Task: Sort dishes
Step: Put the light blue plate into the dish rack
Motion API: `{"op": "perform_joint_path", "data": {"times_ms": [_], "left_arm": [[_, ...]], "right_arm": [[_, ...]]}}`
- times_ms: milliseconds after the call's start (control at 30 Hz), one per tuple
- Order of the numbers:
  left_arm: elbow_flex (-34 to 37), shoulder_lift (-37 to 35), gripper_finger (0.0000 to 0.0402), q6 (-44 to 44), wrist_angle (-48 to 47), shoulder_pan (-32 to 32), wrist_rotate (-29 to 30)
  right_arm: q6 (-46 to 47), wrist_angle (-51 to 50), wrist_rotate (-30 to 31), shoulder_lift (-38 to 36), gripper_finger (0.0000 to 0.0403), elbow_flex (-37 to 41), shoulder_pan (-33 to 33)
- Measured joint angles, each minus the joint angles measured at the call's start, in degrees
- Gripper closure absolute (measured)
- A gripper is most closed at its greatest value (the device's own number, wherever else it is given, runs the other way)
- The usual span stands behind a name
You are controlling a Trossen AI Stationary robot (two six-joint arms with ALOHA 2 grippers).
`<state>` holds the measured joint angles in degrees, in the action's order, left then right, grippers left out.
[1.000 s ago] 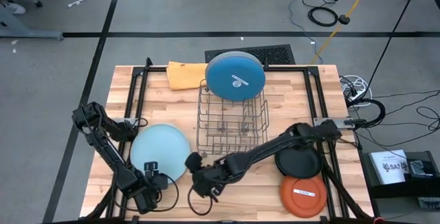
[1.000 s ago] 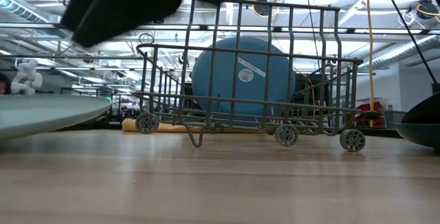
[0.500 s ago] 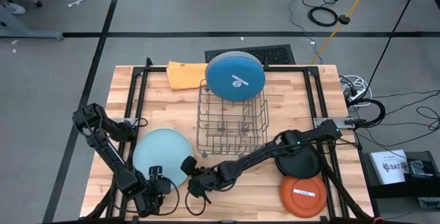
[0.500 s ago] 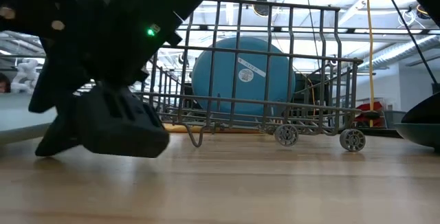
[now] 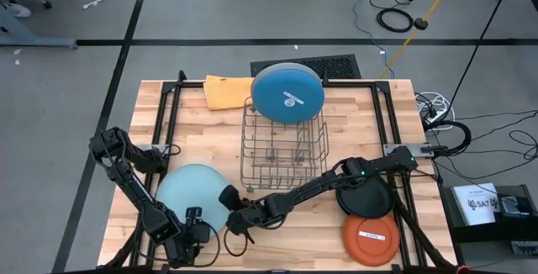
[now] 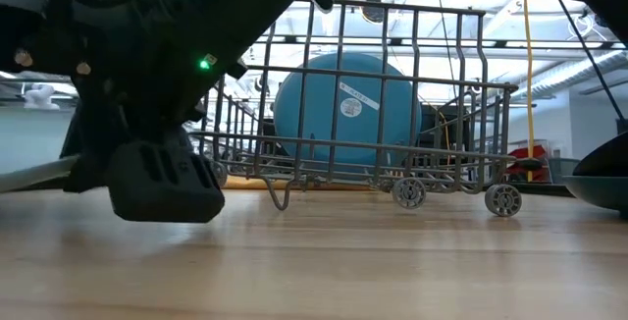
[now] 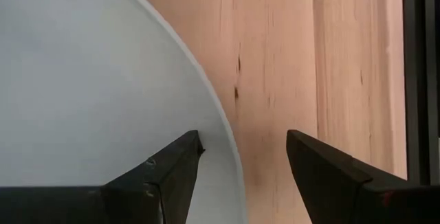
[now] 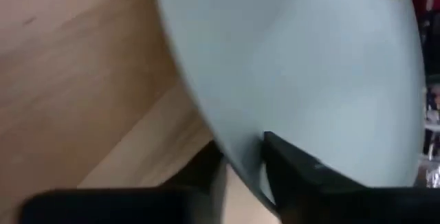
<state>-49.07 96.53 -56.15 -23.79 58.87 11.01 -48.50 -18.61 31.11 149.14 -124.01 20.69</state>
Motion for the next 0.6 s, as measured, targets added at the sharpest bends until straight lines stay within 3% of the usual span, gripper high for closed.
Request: {"op": "perform_joint_path", "data": {"times_ms": [133,433,600], "left_arm": [[-0.1,-0.2,0.0179,-0.2,0.0,0.1,-0.2],[-6.5,-1.8,0.0179,-3.5,-3.6,-0.5,-8.6],[-12.7,-7.1,0.0179,0.0,-3.3,-0.5,-7.3]], "right_arm": [[-3.5,-1.4,-0.8,0.0,0.0386,0.1,0.8],[-3.3,-0.9,-0.1,0.0,0.0399,0.1,4.3],[-4.1,-2.4,1.6,-0.2,0.0399,-2.7,6.1]]}}
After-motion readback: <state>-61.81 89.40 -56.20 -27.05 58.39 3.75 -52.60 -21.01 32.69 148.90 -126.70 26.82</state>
